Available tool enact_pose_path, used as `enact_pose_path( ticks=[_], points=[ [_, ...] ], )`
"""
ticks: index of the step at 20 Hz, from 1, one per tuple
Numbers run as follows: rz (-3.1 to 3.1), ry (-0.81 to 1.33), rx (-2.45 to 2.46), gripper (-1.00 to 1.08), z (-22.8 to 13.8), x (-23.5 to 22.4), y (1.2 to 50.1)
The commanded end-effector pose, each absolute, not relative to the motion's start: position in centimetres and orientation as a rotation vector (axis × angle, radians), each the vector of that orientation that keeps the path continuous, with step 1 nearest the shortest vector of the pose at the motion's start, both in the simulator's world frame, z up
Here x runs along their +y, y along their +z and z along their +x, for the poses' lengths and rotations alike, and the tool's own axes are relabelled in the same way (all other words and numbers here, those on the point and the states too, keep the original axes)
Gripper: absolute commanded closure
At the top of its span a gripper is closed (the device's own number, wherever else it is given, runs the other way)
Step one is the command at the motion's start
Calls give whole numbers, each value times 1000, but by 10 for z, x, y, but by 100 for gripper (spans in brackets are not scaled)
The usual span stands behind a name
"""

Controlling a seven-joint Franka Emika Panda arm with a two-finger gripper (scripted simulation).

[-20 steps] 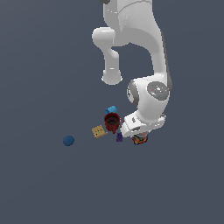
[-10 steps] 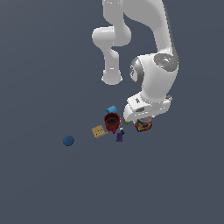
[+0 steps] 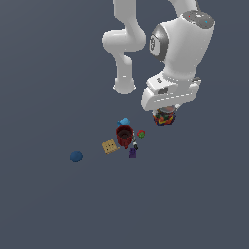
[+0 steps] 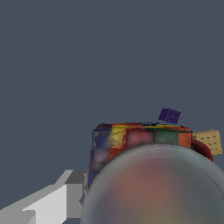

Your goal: Pick up a designated object from a clutter of objects.

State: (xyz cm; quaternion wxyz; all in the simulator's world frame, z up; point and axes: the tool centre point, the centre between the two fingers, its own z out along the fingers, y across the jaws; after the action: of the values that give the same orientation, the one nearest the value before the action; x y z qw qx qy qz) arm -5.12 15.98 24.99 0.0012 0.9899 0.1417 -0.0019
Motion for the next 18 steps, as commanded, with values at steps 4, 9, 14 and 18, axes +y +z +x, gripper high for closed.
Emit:
enact_pose_path(
  ticks=[4, 9, 14, 18],
  points=[
    [3109, 0, 446, 108, -78, 166, 306],
    [3109, 0, 446, 108, -100, 172, 354],
    [3109, 0, 446, 108, -118, 177, 393],
    [3109, 0, 446, 108, -128, 180, 417]
  ],
)
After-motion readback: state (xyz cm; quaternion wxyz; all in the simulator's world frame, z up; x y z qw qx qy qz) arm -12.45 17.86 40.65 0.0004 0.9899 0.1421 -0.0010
